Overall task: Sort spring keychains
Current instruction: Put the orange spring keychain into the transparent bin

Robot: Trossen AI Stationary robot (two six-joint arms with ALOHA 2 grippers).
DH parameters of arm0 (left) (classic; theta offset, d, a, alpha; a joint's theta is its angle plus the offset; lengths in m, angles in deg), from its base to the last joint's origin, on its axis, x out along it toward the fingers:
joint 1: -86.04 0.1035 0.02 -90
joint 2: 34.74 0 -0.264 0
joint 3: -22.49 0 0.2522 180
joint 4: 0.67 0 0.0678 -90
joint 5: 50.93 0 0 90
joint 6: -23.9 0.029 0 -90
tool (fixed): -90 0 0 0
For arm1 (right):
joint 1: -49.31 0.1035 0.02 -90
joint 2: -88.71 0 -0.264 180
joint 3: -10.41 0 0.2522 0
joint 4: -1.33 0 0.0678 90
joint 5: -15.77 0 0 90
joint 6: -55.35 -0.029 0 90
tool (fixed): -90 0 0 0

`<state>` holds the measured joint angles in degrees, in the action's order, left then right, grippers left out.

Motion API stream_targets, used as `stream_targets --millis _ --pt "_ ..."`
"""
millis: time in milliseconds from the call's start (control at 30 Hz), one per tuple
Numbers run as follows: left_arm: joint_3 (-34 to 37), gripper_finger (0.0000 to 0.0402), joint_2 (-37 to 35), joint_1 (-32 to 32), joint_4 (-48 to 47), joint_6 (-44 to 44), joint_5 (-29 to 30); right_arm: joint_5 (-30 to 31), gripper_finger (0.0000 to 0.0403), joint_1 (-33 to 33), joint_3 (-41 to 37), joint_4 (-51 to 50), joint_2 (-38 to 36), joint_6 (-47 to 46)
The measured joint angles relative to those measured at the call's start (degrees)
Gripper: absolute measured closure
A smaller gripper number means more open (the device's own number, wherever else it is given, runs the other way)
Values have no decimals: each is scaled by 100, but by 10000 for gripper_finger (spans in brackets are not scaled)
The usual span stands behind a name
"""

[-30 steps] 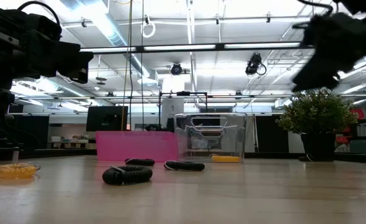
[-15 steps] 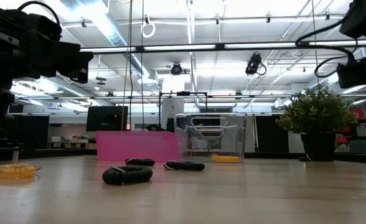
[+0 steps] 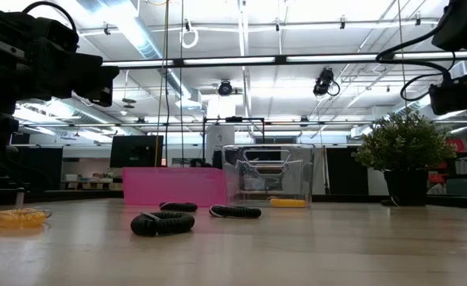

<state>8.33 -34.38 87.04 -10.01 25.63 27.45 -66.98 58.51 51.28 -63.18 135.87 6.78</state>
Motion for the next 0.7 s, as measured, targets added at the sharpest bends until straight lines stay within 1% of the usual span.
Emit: stream_targets --millis 233,367,700 --pt "0 248 0 -1 0 -2 0 18 200 2 -4 -43 276 92" --pt "0 248 0 -1 0 -1 -1 255 200 0 -4 22 550 150" --pt "0 248 0 0 0 -1 0 88 200 0 -7 311 1358 355"
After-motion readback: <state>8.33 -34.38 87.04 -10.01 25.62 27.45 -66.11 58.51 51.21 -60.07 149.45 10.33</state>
